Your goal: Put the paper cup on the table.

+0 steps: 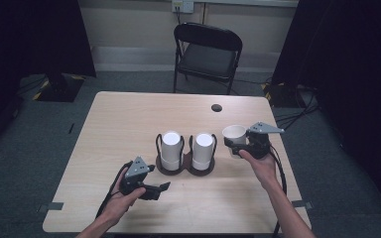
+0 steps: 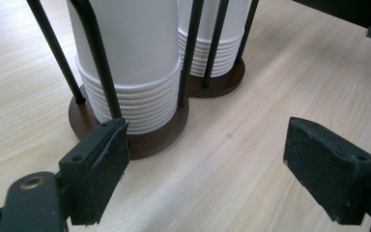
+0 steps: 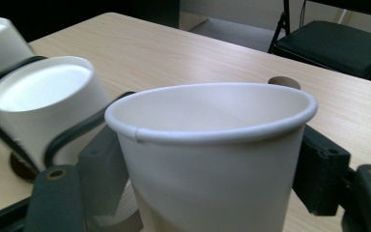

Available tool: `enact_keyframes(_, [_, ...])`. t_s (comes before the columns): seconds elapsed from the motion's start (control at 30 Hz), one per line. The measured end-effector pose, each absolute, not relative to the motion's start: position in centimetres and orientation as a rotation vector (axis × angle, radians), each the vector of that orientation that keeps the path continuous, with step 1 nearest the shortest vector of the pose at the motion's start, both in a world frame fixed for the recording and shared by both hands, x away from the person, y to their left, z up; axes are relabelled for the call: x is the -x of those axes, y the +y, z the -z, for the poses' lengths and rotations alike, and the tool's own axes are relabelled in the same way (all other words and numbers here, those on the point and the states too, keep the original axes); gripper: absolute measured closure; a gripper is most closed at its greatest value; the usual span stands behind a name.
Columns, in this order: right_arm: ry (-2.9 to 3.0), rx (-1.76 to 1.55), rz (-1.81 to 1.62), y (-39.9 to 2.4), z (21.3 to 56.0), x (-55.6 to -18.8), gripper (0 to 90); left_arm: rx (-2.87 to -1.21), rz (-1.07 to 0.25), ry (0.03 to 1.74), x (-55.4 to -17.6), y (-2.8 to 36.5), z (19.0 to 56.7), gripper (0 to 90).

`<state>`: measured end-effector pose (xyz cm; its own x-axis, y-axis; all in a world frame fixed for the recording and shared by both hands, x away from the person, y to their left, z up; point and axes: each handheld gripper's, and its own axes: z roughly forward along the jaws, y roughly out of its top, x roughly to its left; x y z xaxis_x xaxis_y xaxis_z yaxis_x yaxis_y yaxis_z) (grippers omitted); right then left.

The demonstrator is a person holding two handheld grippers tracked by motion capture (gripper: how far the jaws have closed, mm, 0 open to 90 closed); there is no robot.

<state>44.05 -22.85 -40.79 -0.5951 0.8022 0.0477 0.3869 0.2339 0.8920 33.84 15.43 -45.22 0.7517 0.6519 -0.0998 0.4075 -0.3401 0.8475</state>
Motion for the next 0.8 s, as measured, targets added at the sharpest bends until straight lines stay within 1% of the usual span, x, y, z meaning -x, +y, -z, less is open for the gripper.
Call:
enact_keyframes(0.33, [2.022, -1.162, -1.277, -22.7, 42.7, -47.0, 25.5, -1.971, -0.337, 0.806, -33.4, 15.7, 45.0, 16.0])
enact_keyframes(0.8, [2.048, -1.264, -1.235, -22.7, 45.2, -48.6, 23.6, -1.978, -0.33, 0.834, -33.4, 15.6, 45.4, 16.4])
